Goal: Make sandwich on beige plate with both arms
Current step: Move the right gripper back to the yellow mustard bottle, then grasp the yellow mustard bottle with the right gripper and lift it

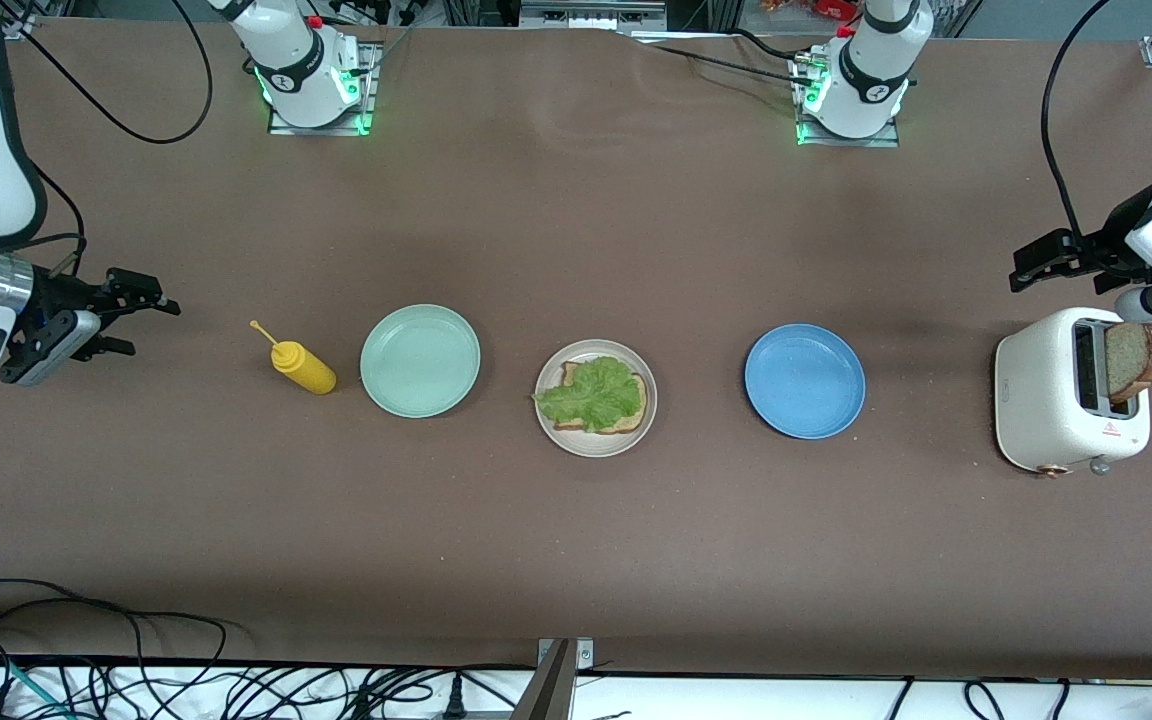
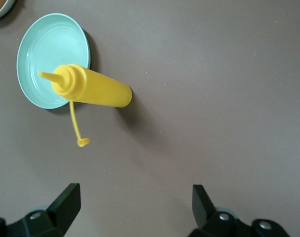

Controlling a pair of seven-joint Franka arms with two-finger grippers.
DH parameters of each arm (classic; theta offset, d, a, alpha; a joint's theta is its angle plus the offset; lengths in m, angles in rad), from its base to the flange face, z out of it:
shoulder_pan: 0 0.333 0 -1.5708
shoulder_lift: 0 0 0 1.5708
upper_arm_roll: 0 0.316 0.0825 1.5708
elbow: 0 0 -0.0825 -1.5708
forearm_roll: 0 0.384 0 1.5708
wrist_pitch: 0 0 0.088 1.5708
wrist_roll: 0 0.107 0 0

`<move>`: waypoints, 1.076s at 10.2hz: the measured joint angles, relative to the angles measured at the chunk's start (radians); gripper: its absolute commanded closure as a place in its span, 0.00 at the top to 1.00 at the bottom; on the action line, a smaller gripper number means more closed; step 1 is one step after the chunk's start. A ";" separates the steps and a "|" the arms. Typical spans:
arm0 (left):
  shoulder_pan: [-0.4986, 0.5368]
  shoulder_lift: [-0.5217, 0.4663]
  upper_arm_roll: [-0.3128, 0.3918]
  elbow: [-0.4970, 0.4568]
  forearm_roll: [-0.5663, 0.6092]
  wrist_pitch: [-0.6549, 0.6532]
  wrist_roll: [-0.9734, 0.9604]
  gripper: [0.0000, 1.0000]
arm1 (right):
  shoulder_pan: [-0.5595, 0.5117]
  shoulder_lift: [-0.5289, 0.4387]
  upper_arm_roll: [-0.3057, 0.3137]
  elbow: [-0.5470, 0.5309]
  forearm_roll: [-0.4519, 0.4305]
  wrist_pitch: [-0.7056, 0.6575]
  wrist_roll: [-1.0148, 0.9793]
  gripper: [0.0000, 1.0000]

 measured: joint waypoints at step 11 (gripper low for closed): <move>0.000 0.002 -0.001 0.000 0.000 0.009 0.000 1.00 | -0.093 0.421 0.038 0.128 0.608 -0.171 -1.150 1.00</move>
